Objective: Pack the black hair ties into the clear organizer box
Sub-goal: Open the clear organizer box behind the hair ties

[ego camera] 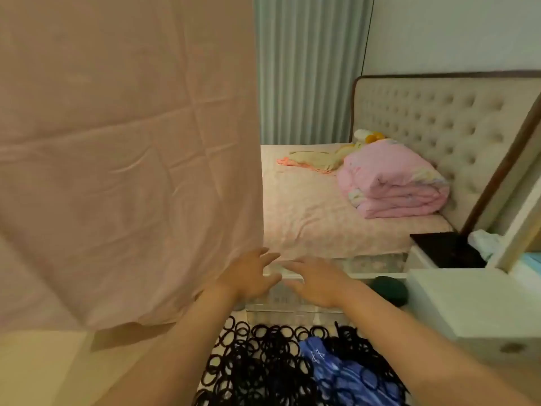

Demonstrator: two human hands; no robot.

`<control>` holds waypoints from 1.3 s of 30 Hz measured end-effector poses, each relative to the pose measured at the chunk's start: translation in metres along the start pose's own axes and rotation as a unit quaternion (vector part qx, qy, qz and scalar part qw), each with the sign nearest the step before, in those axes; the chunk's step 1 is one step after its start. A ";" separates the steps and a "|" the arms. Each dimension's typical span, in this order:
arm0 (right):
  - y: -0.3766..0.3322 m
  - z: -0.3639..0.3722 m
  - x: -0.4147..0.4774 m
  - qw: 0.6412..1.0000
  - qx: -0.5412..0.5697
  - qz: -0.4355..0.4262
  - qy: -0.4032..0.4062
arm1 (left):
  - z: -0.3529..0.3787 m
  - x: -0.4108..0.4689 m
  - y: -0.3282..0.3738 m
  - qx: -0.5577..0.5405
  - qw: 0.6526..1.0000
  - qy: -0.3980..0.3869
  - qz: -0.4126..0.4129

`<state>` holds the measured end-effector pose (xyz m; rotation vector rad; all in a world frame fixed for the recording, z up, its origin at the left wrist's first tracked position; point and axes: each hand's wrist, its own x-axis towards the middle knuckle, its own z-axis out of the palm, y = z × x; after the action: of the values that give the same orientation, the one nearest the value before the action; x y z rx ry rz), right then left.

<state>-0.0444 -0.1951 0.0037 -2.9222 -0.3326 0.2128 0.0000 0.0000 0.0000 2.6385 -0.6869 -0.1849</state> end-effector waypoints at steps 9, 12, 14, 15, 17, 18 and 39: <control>0.005 0.059 -0.017 0.989 -0.129 0.012 0.074 | 0.065 -0.024 -0.033 0.027 0.997 0.077 0.007; 0.002 0.077 -0.026 0.982 -0.160 0.013 0.099 | 0.082 -0.038 -0.046 -0.009 0.997 0.081 0.001; 0.001 0.087 -0.031 0.974 -0.194 0.009 0.118 | 0.091 -0.045 -0.051 -0.023 0.996 0.089 0.003; 0.001 0.093 -0.031 0.971 -0.202 0.006 0.129 | 0.093 -0.047 -0.052 -0.028 0.995 0.100 0.003; 0.002 0.102 -0.029 0.967 -0.211 0.005 0.143 | 0.096 -0.048 -0.052 -0.038 0.991 0.126 0.001; 0.004 0.105 -0.027 0.965 -0.218 0.003 0.148 | 0.098 -0.048 -0.052 -0.036 0.990 0.135 -0.001; 0.012 0.083 -0.028 0.928 -0.329 -0.078 0.156 | 0.100 -0.036 -0.063 -0.042 0.972 0.229 0.024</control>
<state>-0.0824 -0.1984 -0.0764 -3.4680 -0.6940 -0.4804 -0.0265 0.0331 -0.1165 2.4477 -0.5662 0.3891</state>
